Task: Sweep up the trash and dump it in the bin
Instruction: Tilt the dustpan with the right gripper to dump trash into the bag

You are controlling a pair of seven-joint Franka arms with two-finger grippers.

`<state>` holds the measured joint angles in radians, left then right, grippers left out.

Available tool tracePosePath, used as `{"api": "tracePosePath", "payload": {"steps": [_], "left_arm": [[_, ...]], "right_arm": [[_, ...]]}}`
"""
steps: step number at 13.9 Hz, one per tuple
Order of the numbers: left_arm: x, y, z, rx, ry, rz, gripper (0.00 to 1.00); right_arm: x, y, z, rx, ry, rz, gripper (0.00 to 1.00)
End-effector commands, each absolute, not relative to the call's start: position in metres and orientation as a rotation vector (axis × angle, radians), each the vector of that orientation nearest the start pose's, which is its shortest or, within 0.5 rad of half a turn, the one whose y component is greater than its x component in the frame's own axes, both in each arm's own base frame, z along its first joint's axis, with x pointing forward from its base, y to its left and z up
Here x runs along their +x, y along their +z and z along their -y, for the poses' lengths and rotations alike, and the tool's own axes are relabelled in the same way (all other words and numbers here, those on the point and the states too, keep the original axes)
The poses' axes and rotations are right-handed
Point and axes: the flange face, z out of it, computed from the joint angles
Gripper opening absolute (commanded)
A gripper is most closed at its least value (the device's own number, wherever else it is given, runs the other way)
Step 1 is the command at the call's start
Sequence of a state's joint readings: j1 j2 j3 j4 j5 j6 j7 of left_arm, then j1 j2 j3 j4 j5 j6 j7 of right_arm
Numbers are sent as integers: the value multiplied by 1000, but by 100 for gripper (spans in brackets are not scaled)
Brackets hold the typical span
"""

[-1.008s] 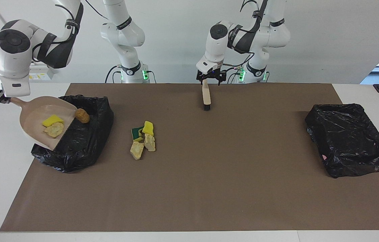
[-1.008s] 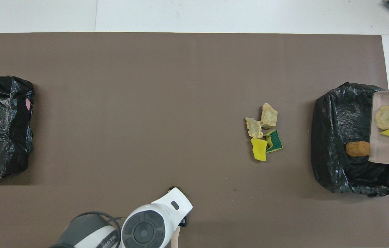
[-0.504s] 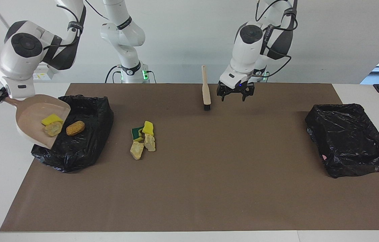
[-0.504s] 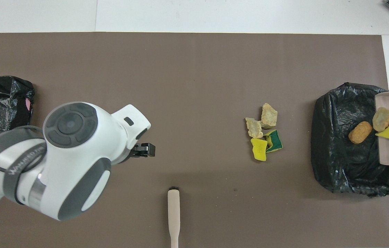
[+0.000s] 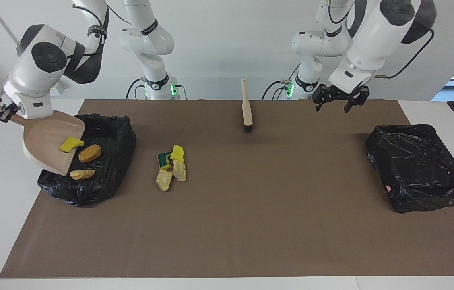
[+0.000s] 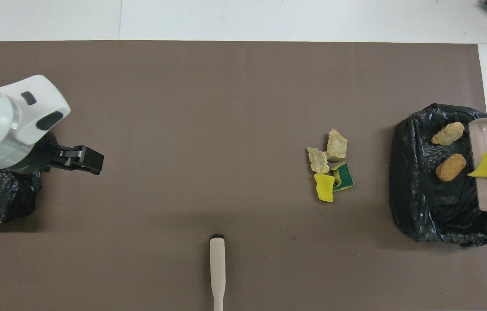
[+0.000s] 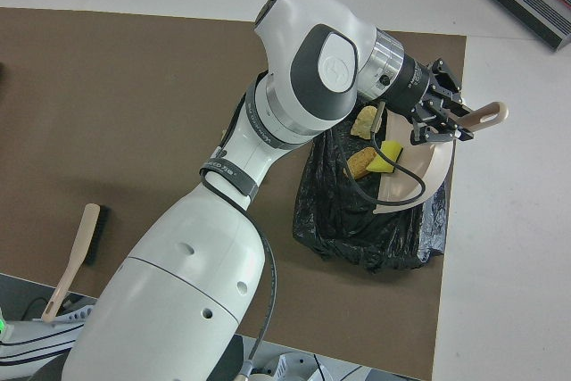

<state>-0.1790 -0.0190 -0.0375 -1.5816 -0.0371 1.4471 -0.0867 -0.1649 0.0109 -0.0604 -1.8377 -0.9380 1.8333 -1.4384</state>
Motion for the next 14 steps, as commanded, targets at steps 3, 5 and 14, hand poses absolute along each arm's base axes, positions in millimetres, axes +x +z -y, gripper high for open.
{"api": "tracePosePath", "payload": {"steps": [3, 5, 14], "left_arm": [[517, 673, 85, -3129, 204, -287, 100], [518, 683, 81, -3132, 168, -290, 100], [512, 693, 74, -3140, 110, -262, 100]], "right_arm": [[544, 569, 154, 1657, -953, -1589, 0], [547, 570, 150, 1612, -975, -1552, 0], [552, 596, 127, 1691, -947, -1409, 0]]}}
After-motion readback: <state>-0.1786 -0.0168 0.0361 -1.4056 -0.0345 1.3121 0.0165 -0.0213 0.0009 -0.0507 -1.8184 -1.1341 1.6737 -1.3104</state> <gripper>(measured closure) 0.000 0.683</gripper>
